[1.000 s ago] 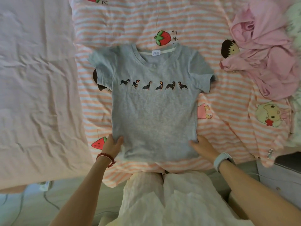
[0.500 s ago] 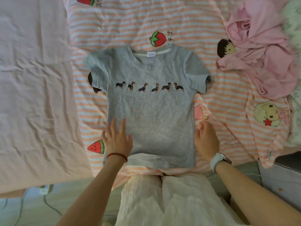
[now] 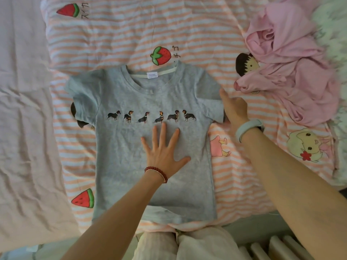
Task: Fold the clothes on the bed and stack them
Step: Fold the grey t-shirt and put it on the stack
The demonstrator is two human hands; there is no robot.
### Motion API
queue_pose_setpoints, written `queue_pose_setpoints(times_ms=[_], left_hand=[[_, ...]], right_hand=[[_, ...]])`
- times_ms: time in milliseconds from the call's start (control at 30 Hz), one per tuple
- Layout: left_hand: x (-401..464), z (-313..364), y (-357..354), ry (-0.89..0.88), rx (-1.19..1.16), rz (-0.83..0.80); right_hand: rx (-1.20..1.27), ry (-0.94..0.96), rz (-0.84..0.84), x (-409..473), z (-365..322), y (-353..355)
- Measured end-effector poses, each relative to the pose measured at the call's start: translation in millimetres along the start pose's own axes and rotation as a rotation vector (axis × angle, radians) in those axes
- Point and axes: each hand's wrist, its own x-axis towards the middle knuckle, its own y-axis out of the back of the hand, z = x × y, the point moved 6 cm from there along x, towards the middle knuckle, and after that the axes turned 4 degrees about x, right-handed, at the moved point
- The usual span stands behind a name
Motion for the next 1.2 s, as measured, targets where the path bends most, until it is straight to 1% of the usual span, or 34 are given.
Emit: queue_pose_setpoints(times_ms=[100,167,233,333,367,400,433,500,533,567,600,700,733,800,833,867,900,967,1000,1033,1067,1100,1133,1167,1200], left_hand=[[16.3,8.9,13.5,-0.059,-0.021,0.095],[29.3,18.0,22.7,-0.110,-0.008,0.134],[39.2,29.1,29.8,-0.157,0.016,0.155],[47.5,47.5,32.9,-0.220,0.081,0.152],[49.2,53.0,32.1,-0.231,0.097,0.149],[50.5,58.3,32.1,-0.236,0.102,0.152],[51.8,63.5,32.9,-0.239,0.104,0.157],[54.8,73.2,34.0,-0.255,0.121,0.162],[56.9,76.9,33.3,-0.266,0.134,0.154],[59.3,79.3,31.6,-0.274,0.145,0.140],[61.7,80.5,29.0,-0.277,0.152,0.123],[67.9,79.5,19.0,-0.274,0.157,0.071],[68.7,78.5,16.7,-0.276,0.155,0.059],[68.0,77.4,17.6,-0.299,0.143,0.048],[66.7,77.4,21.3,-0.317,0.111,0.053],[63.7,76.4,27.3,-0.330,0.051,0.071],[59.6,73.0,35.5,-0.321,-0.038,0.111],[50.5,52.7,53.0,-0.207,-0.237,0.242],[45.2,35.8,58.3,-0.110,-0.310,0.308],[39.4,16.5,60.5,-0.003,-0.369,0.345],[33.2,-2.8,61.0,0.094,-0.411,0.362],[27.1,-20.8,60.6,0.172,-0.435,0.368],[21.4,-38.7,60.8,0.238,-0.446,0.374],[16.4,-57.0,61.6,0.303,-0.458,0.384],[12.3,-76.2,63.3,0.380,-0.478,0.402]], right_hand=[[-0.052,-0.024,-0.044,12.4,-1.2,-2.3],[-0.079,0.024,-0.044,18.9,-4.3,1.2],[-0.110,0.102,-0.118,21.8,-11.2,2.1],[-0.193,0.086,-0.282,25.5,-11.4,-0.1],[-0.206,0.089,-0.300,28.5,-12.6,1.9],[-0.207,0.128,-0.281,33.1,-17.8,7.0],[-0.189,0.189,-0.220,38.5,-25.7,15.7],[-0.111,0.293,-0.043,46.4,-43.5,37.4],[-0.082,0.318,0.022,50.1,-48.1,45.2],[-0.061,0.315,0.050,51.8,-49.8,48.8],[-0.019,0.278,0.038,52.2,-47.9,48.3],[0.246,0.054,-0.128,39.8,-25.3,30.6],[0.286,0.017,-0.165,32.6,-18.8,25.4],[0.257,0.007,-0.184,21.6,-9.8,19.5],[0.201,0.036,-0.181,17.5,-8.0,17.6],[0.112,0.100,-0.159,14.1,-9.4,16.4],[-0.015,0.206,-0.116,9.7,-16.0,15.9],[-0.287,0.525,0.030,-5.9,-41.2,14.4],[-0.348,0.696,0.087,-19.4,-56.0,9.8],[-0.353,0.823,0.084,-33.3,-68.2,-0.2],[-0.322,0.887,0.007,-45.0,-76.0,-14.8],[-0.301,0.894,-0.127,-55.0,-78.8,-33.0],[-0.329,0.849,-0.284,-63.2,-76.3,-55.2],[-0.425,0.775,-0.429,-69.9,-68.1,-77.2],[-0.562,0.723,-0.505,-74.8,-57.1,-93.9]])
